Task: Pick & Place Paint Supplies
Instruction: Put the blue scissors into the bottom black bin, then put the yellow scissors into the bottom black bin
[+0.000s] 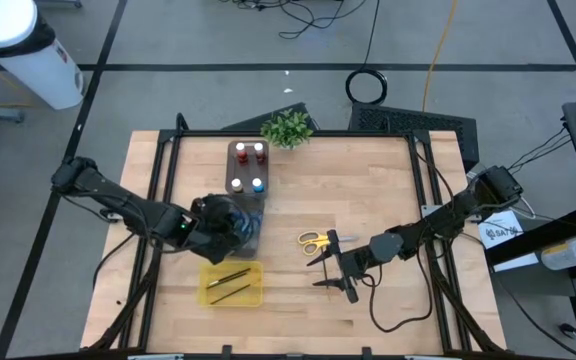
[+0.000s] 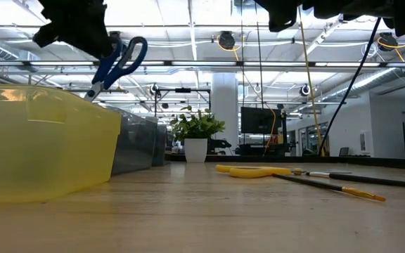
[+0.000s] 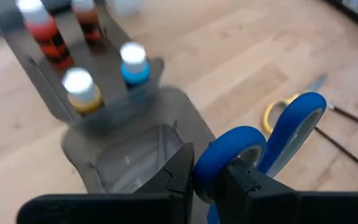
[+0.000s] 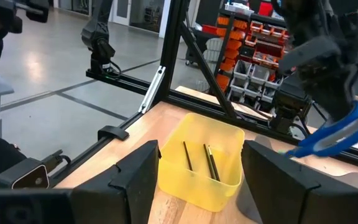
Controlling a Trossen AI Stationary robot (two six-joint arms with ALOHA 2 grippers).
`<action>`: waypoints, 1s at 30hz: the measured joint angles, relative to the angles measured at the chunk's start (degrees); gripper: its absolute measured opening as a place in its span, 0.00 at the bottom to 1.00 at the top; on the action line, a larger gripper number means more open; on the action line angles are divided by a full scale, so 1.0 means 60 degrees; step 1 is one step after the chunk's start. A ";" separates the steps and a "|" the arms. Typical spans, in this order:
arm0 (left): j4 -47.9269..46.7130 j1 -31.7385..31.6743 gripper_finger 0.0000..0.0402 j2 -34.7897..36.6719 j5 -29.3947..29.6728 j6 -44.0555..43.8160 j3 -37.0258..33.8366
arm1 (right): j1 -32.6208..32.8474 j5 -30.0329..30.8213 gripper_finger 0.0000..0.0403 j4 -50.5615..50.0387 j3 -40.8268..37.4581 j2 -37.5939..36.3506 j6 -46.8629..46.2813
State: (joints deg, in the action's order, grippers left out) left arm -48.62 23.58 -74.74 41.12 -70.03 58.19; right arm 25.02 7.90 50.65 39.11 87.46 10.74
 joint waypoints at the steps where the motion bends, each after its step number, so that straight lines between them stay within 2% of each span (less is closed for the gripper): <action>1: -0.0050 -0.0036 0.12 -0.0070 -0.0180 -0.0138 0.0000 | 0.0000 -0.0003 0.54 0.0003 0.0000 0.0000 0.0000; 8: -0.0416 -0.0378 0.12 -0.0651 -0.0951 -0.0711 -0.0004 | 0.0004 0.0000 0.53 0.0007 0.0000 0.0000 0.0000; 19: -0.0424 -0.0875 0.14 -0.0946 -0.1139 -0.0208 -0.0004 | 0.0004 -0.0011 0.52 -0.0018 0.0000 0.0000 -0.0004; 23: -0.0426 -0.0872 0.21 -0.0944 -0.1135 -0.0166 -0.0004 | 0.0004 -0.0025 0.52 -0.0062 0.0000 0.0000 -0.0004; 30: -0.0398 -0.0872 0.44 -0.0944 -0.1106 0.0020 -0.0004 | 0.0004 -0.0029 0.52 -0.0062 0.0000 0.0000 -0.0005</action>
State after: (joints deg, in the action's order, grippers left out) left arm -51.01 18.35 -80.40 34.48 -69.91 58.17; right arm 25.04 7.73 50.28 39.11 87.46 10.72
